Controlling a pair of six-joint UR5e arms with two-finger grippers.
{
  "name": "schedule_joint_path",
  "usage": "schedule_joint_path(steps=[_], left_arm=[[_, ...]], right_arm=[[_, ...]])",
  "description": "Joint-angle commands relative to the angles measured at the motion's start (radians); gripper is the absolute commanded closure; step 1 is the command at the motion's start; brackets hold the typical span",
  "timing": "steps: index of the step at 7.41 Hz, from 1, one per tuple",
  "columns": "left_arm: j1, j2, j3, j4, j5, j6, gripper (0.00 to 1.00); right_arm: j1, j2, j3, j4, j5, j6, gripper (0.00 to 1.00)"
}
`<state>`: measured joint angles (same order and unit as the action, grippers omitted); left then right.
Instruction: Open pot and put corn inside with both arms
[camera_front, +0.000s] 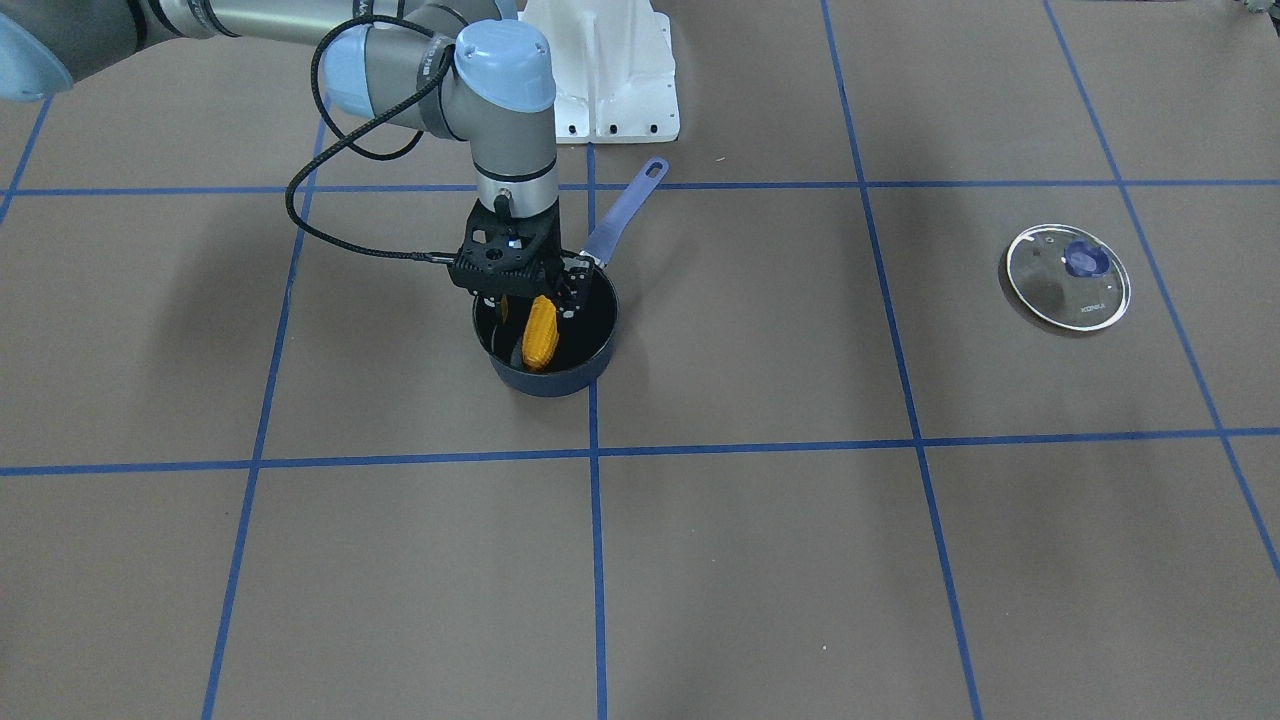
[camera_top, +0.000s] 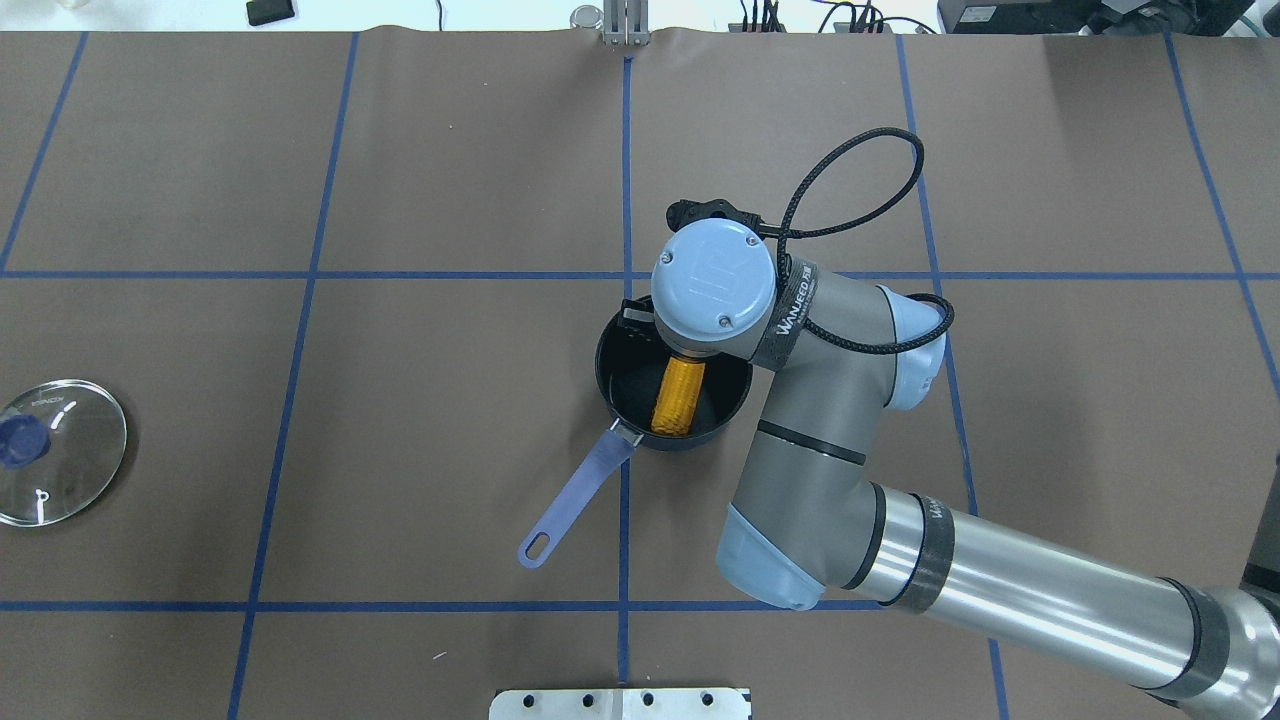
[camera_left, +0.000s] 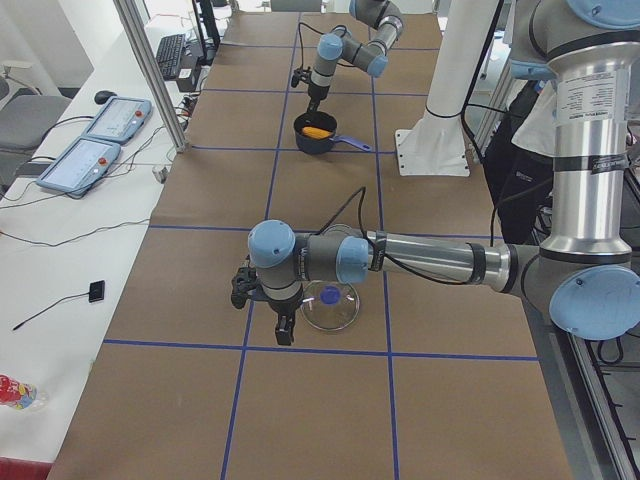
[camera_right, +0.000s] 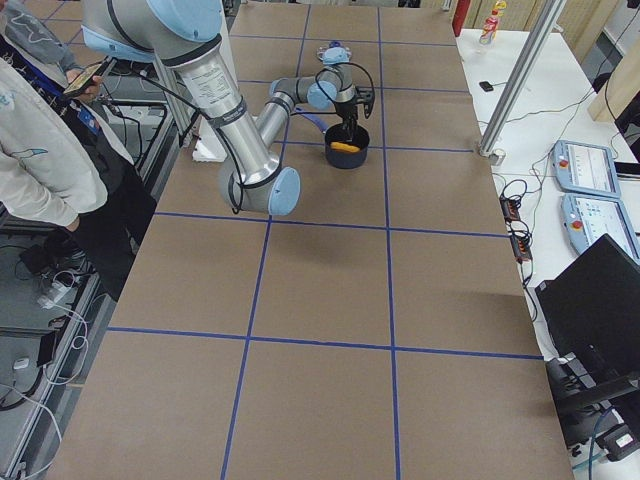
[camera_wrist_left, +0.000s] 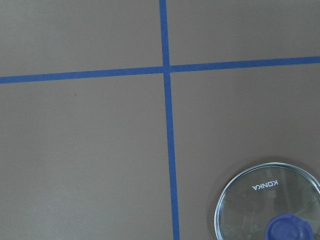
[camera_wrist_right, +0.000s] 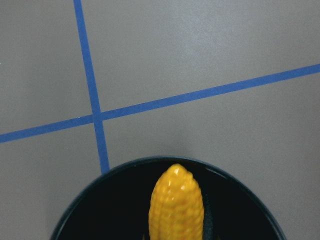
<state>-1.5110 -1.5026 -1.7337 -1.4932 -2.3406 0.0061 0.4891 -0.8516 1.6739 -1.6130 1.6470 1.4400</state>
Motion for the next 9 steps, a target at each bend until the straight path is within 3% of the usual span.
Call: schedule_joint_path(steps=[1, 3, 5, 7, 9], left_arm=[[0.000, 0.002, 0.008, 0.007, 0.006, 0.000, 0.02], [-0.003, 0.039, 0.007, 0.007, 0.004, 0.000, 0.02], [-0.017, 0.041, -0.004, 0.019, -0.002, 0.008, 0.02], [-0.025, 0.036, -0.043, 0.019, 0.007, 0.012, 0.02], [-0.029, 0.039, -0.043, 0.025, 0.003, 0.174, 0.02]], right_arm=[[0.032, -0.056, 0.068, -0.008, 0.037, -0.010, 0.00], [0.136, -0.162, 0.130, -0.031, 0.112, -0.155, 0.00], [0.295, -0.211, 0.132, -0.031, 0.251, -0.364, 0.00], [0.510, -0.301, 0.112, -0.033, 0.383, -0.746, 0.00], [0.687, -0.366, 0.026, -0.025, 0.486, -1.072, 0.00]])
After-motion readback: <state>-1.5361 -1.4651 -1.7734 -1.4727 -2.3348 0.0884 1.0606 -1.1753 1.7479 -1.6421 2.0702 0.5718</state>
